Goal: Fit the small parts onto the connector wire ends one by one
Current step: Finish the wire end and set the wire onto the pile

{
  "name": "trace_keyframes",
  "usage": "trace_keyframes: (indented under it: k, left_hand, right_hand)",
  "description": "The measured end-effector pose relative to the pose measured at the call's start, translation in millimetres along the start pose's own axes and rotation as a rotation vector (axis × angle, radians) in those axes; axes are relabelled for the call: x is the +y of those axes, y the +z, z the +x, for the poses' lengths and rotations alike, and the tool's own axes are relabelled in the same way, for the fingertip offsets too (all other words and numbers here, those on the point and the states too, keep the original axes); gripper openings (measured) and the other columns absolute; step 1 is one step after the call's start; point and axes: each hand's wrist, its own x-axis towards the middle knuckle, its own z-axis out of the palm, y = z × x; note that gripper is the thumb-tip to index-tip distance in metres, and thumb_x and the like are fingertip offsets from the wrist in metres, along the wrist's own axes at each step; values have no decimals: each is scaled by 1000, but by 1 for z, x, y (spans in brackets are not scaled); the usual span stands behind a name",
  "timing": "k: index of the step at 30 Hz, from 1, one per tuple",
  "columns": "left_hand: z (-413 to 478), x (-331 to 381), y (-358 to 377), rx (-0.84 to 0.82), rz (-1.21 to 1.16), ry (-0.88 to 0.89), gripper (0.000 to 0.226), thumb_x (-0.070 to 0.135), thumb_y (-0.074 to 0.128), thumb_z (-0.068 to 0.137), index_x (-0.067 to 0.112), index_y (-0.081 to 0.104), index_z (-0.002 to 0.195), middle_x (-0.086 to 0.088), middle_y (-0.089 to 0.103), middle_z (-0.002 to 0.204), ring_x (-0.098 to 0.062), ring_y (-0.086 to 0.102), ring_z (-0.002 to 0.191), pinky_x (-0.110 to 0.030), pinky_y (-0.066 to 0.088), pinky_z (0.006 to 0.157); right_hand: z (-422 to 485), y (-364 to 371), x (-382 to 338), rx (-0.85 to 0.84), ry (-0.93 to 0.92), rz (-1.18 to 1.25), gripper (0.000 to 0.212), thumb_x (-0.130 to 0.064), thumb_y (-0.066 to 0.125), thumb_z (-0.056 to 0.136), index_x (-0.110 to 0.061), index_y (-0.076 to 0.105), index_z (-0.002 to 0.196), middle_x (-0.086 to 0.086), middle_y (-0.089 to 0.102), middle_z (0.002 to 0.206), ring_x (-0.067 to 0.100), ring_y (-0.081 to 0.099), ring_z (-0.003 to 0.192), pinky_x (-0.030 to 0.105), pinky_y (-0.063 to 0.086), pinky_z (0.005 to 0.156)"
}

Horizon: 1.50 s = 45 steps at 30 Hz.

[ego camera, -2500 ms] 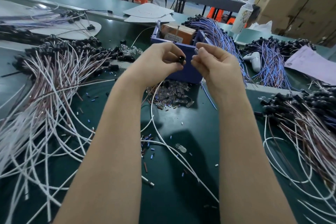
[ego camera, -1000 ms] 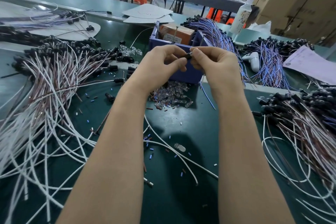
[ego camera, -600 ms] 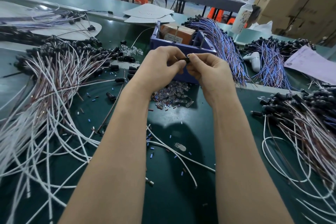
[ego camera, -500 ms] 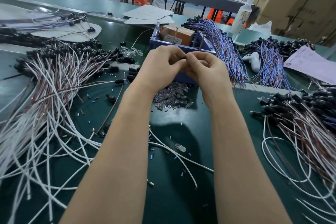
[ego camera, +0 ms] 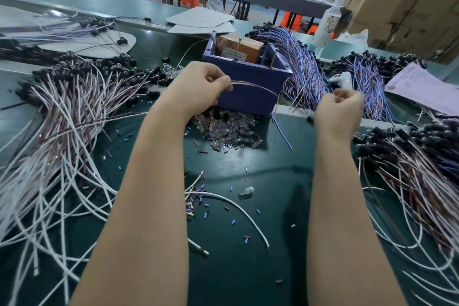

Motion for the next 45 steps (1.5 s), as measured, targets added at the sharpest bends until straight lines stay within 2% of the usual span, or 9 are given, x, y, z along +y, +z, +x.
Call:
trace_keyframes:
  k: [6,9,12,17,21,24,28,32,45]
  left_hand:
    - [-2,24,12,2,216,183,16,27,55,94,19,69,94,1,66,85,-14,59,82,-24,45,76]
    - [1,27,21,244,411,95,21,35,57,92,25,67,107,-4,58,119,-24,51,115,-38,40,97]
    - [4,23,19,468,302,-20,25,34,55,93,13,65,103,-7,62,110,-18,57,96,-27,41,79]
    - [7,14,26,68,-314,-378,45,37,29,104,1,57,107,-11,70,85,-5,57,50,-16,46,47]
    - [10,11,23,324,-984,-380,26,23,28,105,13,50,94,2,67,79,-4,49,56,-16,41,52]
    - [13,2,15,513,-1032,-317,32,20,31,105,13,55,84,4,56,69,-1,34,42,-14,26,41]
    - [13,0,15,574,-670,-246,41,27,32,104,17,57,74,5,44,61,-4,36,46,-17,30,46]
    - [16,8,28,264,-220,-122,47,26,37,102,21,59,61,3,46,55,-10,39,50,-25,34,57]
    - [26,0,39,176,-130,-184,45,19,34,101,20,57,61,1,52,62,-13,42,55,-26,36,68]
  right_hand:
    - [-40,9,-39,-828,-467,-15,19,-26,47,99,-22,65,96,-1,70,83,11,65,79,29,51,78]
    - [-43,21,-34,-780,-441,28,19,-16,46,99,-16,65,97,-3,59,63,7,52,55,27,43,60]
    - [-40,27,-24,-653,-325,86,22,-14,45,99,-13,64,89,-6,54,57,4,42,47,20,33,52]
    - [-37,27,-17,-719,-152,223,27,-16,47,98,-17,63,77,-7,52,49,0,37,36,11,28,39]
    - [-33,21,-14,-925,-45,176,27,-11,44,97,-11,62,76,-3,50,44,5,29,31,14,22,34]
    - [-35,18,-13,-1025,37,130,25,-7,43,96,-6,60,78,2,56,46,7,32,31,15,24,33]
    - [-38,27,-14,-715,31,209,22,-10,42,98,-11,59,84,4,64,61,9,56,47,18,46,49]
    - [-23,37,-9,-335,3,301,24,-11,39,99,-9,63,99,-2,47,63,11,39,53,24,34,54]
    - [-25,60,-13,-395,8,392,22,-2,33,97,-21,35,85,4,64,68,6,53,36,32,46,61]
